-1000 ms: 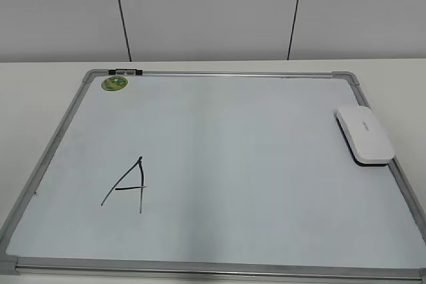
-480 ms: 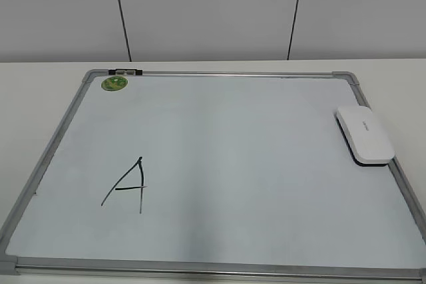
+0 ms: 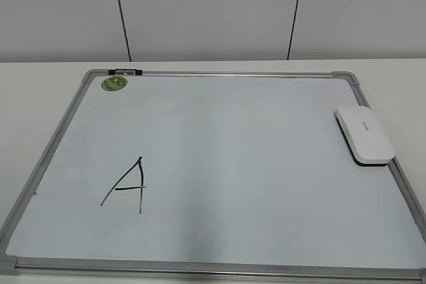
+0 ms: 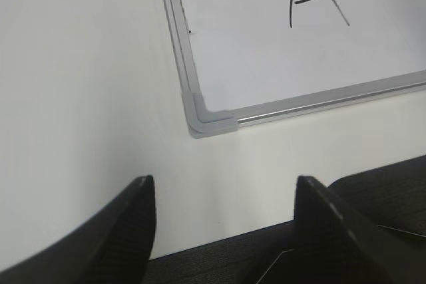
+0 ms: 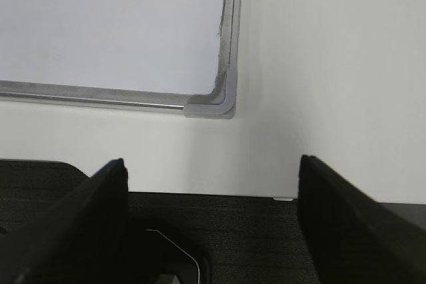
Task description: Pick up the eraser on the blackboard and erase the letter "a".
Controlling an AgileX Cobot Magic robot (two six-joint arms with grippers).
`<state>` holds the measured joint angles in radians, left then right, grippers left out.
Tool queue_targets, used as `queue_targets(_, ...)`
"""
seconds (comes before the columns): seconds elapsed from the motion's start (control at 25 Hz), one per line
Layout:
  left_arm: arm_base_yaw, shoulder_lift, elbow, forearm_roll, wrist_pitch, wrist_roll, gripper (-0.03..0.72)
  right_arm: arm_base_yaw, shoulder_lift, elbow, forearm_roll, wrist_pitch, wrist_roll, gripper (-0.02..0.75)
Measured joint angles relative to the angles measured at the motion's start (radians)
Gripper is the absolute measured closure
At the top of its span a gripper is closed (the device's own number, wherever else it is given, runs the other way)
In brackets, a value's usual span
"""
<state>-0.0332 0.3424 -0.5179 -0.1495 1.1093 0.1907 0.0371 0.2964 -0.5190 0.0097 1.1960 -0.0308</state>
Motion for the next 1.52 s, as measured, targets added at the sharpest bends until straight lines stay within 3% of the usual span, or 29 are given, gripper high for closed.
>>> queue_targets(1.04,0.000,-0.003,0.000,0.005,-0.010,0.000,0.210,0.000,0.000,0.032,0.010,-0.061,0.004,0.152)
queue_targets(1.52,0.000,-0.246,0.000,0.005,-0.010,0.000,0.213,0.000,-0.196,0.033,0.012,-0.061,0.004,0.151)
